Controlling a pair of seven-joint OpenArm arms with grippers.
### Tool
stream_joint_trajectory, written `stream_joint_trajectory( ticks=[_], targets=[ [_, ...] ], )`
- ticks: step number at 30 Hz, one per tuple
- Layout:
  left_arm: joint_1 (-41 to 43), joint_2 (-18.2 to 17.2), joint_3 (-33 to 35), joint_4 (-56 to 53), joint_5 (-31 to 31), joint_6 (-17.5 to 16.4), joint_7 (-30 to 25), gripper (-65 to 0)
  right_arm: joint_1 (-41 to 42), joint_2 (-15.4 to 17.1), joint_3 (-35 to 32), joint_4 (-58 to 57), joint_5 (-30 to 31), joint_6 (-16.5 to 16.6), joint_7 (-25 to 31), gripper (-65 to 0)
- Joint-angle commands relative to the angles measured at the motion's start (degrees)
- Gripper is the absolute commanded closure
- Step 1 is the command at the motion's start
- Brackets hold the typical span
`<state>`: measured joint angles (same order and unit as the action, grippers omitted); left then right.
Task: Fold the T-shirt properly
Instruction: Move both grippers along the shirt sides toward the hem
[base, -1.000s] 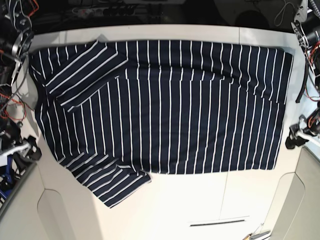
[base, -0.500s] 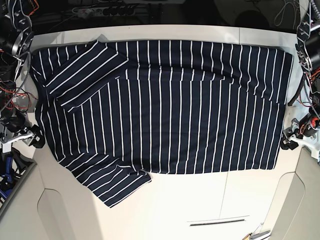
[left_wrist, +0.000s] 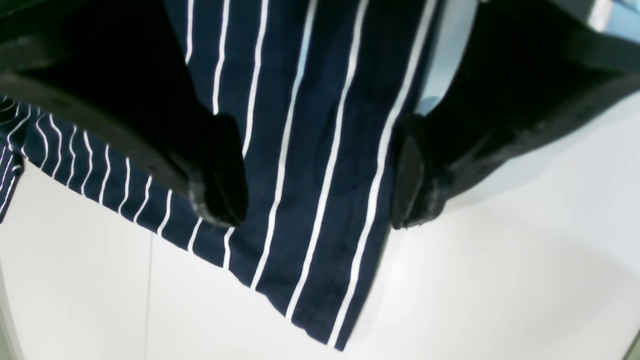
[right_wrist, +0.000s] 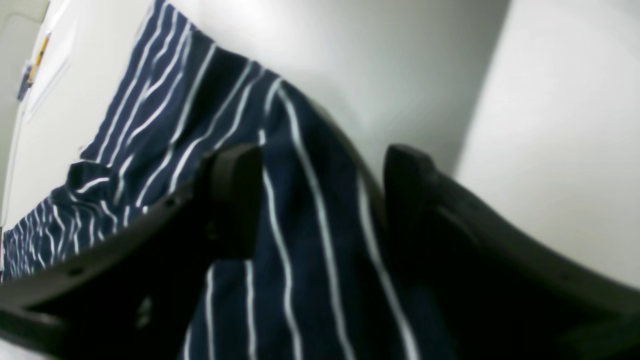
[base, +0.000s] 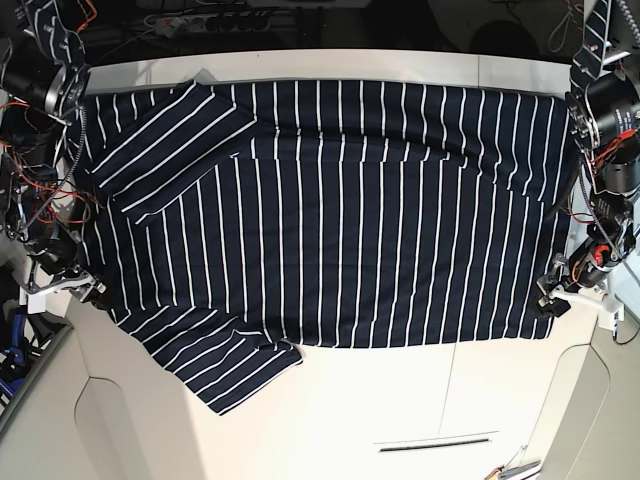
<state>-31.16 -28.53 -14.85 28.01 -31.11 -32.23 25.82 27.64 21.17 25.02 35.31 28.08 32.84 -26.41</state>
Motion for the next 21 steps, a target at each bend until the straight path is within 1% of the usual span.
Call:
stream_joint_trajectory(
  ticks=[1,4,9,14,18,21],
  targets=[
    [-0.9,-0.2,0.0,0.3,0.5,0.1,1.4,-47.2,1.4,0.4,0.1,0.8,0.4,0.4,0.4,-38.1],
    [-0.9,0.3,0.0,0.3,0.5,0.1,1.4,-47.2,1.4,-0.4,0.1,0.8,0.1,0.4,0.8,-38.1],
    [-0.9,1.3,0.0,0.3,0.5,0.1,1.4,-47.2,1.4,-0.7,0.1,0.8,-0.1,0.4,0.9,-38.1],
    [-0.9,1.4,0.0,0.3,0.5,0.0,1.5,-47.2,1.4,-1.8,0.0,0.8,-1.1,0.6,0.9,-38.0],
    [-0.9,1.5,0.0,0.3,0.1,0.0,2.5,-47.2,1.4,-2.8,0.0,0.8,-1.1,0.6,0.9,-38.0],
    [-0.9,1.7,0.0,0.3,0.1,-0.5,2.7,-47.1,1.4,-2.9,-0.4,0.8,-1.2,0.6,0.9,-38.0]
  ],
)
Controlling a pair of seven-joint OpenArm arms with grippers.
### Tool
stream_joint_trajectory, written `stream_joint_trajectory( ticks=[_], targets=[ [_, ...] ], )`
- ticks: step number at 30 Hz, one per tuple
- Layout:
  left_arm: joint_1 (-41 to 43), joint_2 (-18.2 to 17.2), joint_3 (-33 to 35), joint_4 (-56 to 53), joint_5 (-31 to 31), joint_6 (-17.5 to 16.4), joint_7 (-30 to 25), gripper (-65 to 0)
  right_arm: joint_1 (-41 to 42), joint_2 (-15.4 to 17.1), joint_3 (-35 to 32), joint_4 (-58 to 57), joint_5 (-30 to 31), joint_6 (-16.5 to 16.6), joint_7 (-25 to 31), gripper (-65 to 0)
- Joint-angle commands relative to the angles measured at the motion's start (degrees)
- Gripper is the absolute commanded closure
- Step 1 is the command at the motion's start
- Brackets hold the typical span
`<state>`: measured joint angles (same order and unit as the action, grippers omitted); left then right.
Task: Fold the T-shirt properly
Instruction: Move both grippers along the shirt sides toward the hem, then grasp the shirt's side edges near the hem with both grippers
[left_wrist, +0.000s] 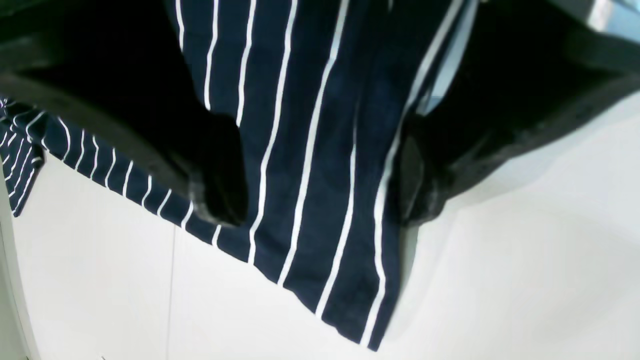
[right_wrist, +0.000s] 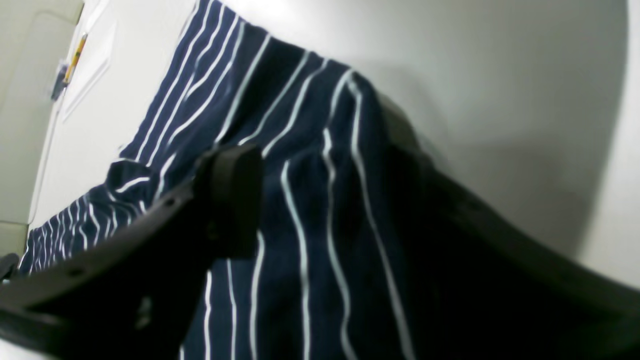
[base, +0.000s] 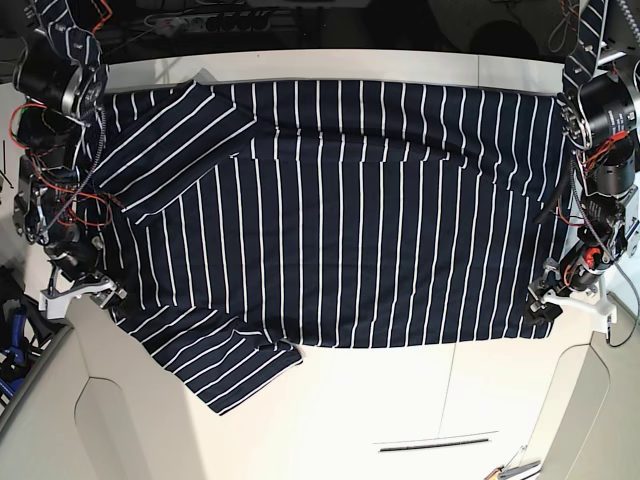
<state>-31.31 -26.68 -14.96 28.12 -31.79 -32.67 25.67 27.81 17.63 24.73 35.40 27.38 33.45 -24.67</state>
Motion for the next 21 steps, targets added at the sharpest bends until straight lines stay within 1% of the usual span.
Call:
stream_joint_trajectory(
  ticks=[1,7,8,11,13,14,15,19,20,21],
  targets=[
    [-0.8,-0.1,0.1,0.2,0.8,-0.1,2.9,-47.0,1.2,0.6,-0.1,0.7,-0.5,0.0,-0.9,-38.0],
    [-0.8,-0.1,0.1,0.2,0.7,0.1,2.8,-46.8,1.2,1.0,-0.1,0.7,-1.6,0.0,-0.8,-38.0],
    [-0.8,-0.1,0.1,0.2,0.7,0.1,2.8,-45.9,1.3,1.1,-0.1,0.7,-1.5,0.0,-0.8,-38.0],
    [-0.9,-0.2,0.1,0.2,0.8,0.1,2.8,-39.4,1.4,1.4,-0.1,0.7,-1.5,0.0,-0.8,-37.7],
    [-1.0,-0.1,0.1,0.2,0.7,0.1,2.8,-37.7,1.4,1.6,-0.1,0.7,-1.5,0.0,-0.8,-37.6],
    [-1.0,-0.1,0.1,0.2,0.7,0.1,2.8,-37.7,1.4,1.6,-0.1,0.7,-1.5,0.0,-0.8,-35.4],
    [-1.0,-0.1,0.1,0.2,0.7,0.1,2.8,-37.7,1.4,1.6,-0.1,0.7,-1.5,0.0,-0.9,-31.5],
    [-1.1,-0.1,0.1,0.2,0.7,0.1,2.8,-37.2,1.4,1.6,-0.1,0.8,-1.7,0.0,-0.9,-11.7],
    [-1.1,-0.1,0.1,0.2,0.7,0.1,2.9,-36.3,1.4,1.6,-0.1,0.9,-1.7,0.0,-0.9,-7.4],
    [-1.1,-0.1,0.1,0.2,0.8,0.1,2.9,-32.8,1.4,1.6,-0.1,0.9,-1.7,0.1,-0.9,-3.4]
  ],
)
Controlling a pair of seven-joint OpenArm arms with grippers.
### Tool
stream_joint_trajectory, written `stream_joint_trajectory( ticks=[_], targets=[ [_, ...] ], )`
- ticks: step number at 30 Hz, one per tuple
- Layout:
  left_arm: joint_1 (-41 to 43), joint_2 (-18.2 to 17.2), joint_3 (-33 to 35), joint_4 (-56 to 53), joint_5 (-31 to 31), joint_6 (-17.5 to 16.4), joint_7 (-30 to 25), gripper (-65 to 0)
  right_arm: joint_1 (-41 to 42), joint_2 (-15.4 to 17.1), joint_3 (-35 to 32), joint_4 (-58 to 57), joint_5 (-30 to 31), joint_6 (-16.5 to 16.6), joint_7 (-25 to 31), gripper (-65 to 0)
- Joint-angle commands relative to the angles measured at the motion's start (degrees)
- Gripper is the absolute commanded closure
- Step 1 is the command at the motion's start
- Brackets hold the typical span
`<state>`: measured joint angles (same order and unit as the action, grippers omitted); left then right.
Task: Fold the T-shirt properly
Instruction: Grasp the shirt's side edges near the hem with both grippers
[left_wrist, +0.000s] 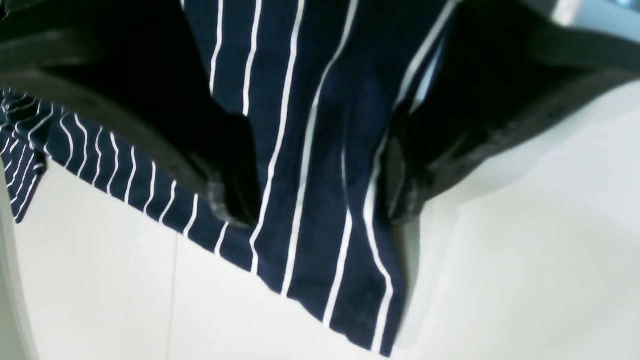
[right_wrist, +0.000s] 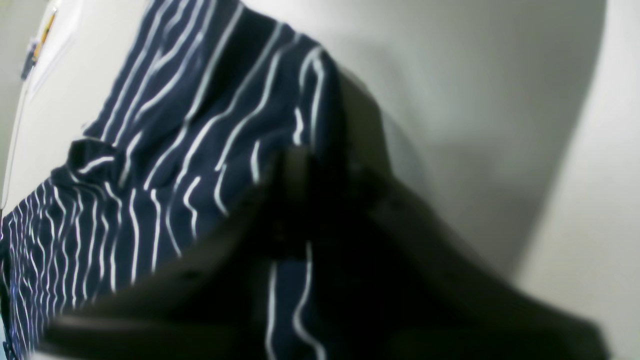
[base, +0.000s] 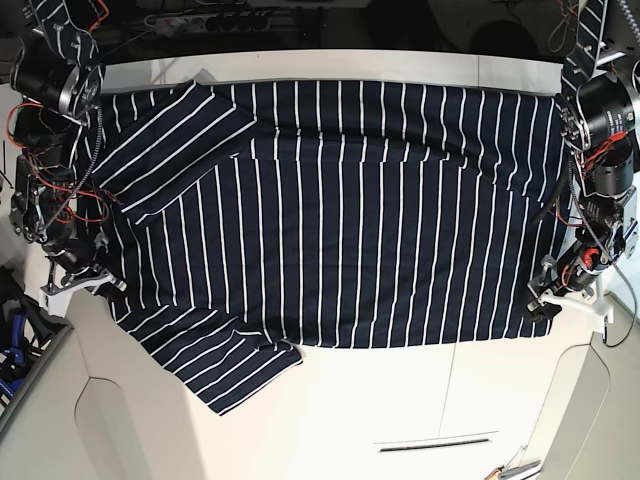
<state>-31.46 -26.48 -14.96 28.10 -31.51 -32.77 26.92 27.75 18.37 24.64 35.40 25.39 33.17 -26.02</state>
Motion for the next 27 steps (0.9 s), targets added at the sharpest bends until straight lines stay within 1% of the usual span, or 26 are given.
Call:
stream_joint_trajectory(
  ticks=[1,3,4,6,8,12,13,14,15,16,18,21,24,27],
  targets=[
    [-0.9,-0.4,0.1,0.2,0.5,0.2,1.6,-27.9,1.4,0.9,0.0,1.1,0.3,0.7,0.5,0.0],
    [-1.0,-0.4,0.1,0.3,0.5,-0.1,1.6,-17.6,1.4,0.9,0.0,1.5,0.3,0.7,0.0,0.0],
    [-1.1,-0.4,0.1,0.3,0.5,-0.8,1.6,-13.5,1.4,0.9,0.0,1.7,0.3,0.7,-0.4,0.0],
    [-1.2,-0.4,0.1,0.4,0.5,-2.7,1.7,-6.3,1.4,0.8,0.0,2.4,0.3,0.7,-1.5,0.0],
    [-1.7,-0.4,0.1,0.4,0.5,-3.2,2.3,0.0,1.4,0.9,0.0,3.3,0.3,0.7,-2.8,0.0],
    [-3.5,-0.4,0.1,0.5,0.5,-3.4,3.5,0.0,1.4,0.9,0.0,6.2,0.3,0.7,-5.2,0.0],
    [-4.0,-0.4,0.1,0.5,0.5,-4.6,4.5,0.0,1.4,0.9,0.0,7.2,0.4,0.7,-5.7,0.0],
    [-4.6,-0.4,0.1,0.5,0.2,-6.7,6.5,0.0,1.4,0.9,0.0,8.3,0.5,0.7,-6.6,0.0],
    [-5.3,-0.4,0.1,0.5,-1.0,-7.2,9.2,0.0,1.4,0.9,0.0,9.4,0.6,0.7,-7.5,0.0],
    [-5.7,-0.4,0.1,0.6,-3.0,-7.2,11.8,0.0,1.4,0.9,0.0,10.4,0.6,0.7,-8.5,0.0],
    [-5.6,-0.9,0.1,2.0,-6.0,-7.2,14.6,0.0,1.3,0.9,0.0,12.7,1.0,0.7,-10.5,0.0],
    [-5.3,-2.2,0.1,4.4,-6.2,-7.2,15.7,0.0,1.1,1.3,0.0,15.3,3.7,0.7,-13.8,0.0],
    [-5.3,-4.1,0.1,6.6,-6.7,-7.2,17.8,0.0,1.0,2.4,0.0,16.9,5.6,0.8,-16.3,0.0],
    [-5.3,-5.9,0.1,8.2,-10.6,-7.2,22.2,0.0,1.0,4.0,0.0,17.7,7.3,1.4,-17.8,0.0]
  ],
)
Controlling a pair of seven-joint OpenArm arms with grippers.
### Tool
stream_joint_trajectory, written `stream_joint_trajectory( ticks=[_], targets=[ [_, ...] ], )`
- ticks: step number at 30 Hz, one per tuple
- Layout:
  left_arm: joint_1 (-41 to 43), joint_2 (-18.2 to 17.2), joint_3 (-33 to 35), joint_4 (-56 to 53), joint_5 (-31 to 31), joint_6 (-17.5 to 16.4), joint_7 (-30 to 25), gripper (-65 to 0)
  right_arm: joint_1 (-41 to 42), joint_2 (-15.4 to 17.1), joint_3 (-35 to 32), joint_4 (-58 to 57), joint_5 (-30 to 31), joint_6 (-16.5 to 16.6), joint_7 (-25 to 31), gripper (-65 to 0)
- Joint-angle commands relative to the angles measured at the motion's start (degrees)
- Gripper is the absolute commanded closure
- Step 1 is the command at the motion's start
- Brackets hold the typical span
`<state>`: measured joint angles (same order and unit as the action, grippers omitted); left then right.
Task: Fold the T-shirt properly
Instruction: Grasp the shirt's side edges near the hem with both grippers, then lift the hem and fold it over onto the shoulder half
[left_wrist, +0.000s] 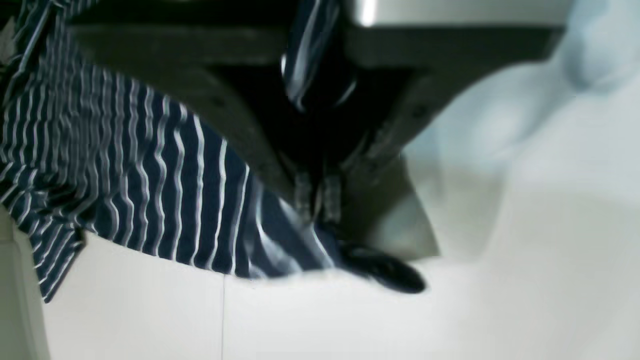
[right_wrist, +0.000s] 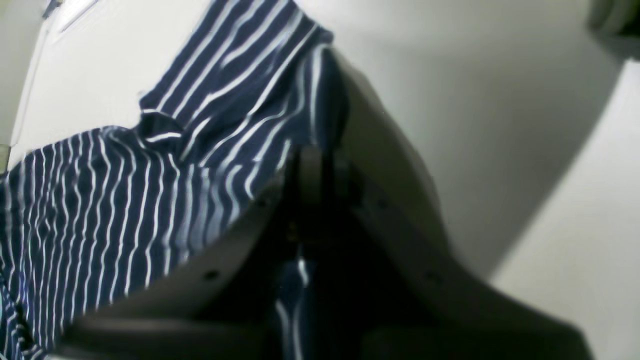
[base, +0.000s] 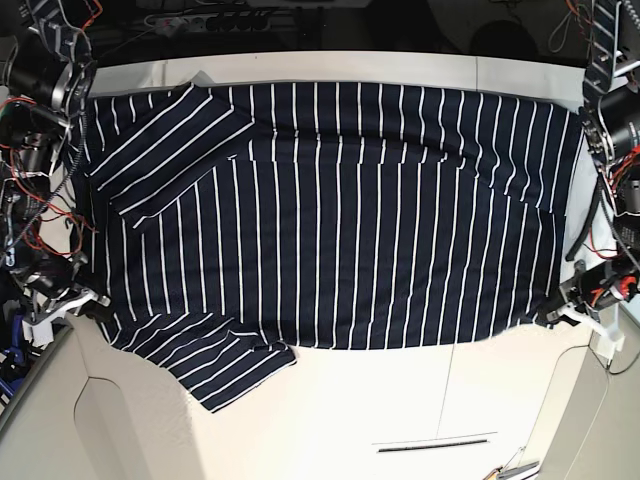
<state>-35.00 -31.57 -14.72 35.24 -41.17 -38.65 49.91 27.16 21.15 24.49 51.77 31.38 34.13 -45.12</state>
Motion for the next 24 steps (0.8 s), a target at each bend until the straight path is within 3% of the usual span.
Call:
stream_joint_trajectory(
  ticks=[1,4,9,14,24],
  targets=[
    [-1.8,-1.2,-0.1,1.2,-3.0,-1.3,1.3,0.0,1.5,1.8,0.1,1.7,1.7,0.5,1.0,0.0],
    [-1.6,-2.4,-0.1,1.3,-7.9,-1.3,5.8,0.0,1.5,3.5,0.1,2.2,3.6,0.7,-1.1,0.0],
    [0.9,-5.5,-0.1,1.3,-13.5,-1.3,7.3,0.0,1.3,5.8,0.1,2.2,6.4,0.9,-4.7,0.0],
    [3.6,-6.2,-0.1,1.4,-19.3,-1.3,11.3,0.0,-1.0,6.8,0.1,2.7,8.8,0.9,-4.8,0.0],
    [14.5,-6.2,-0.1,12.5,-21.9,-1.3,12.1,0.0,-11.9,6.8,0.2,13.3,10.1,0.7,-4.3,0.0]
  ],
)
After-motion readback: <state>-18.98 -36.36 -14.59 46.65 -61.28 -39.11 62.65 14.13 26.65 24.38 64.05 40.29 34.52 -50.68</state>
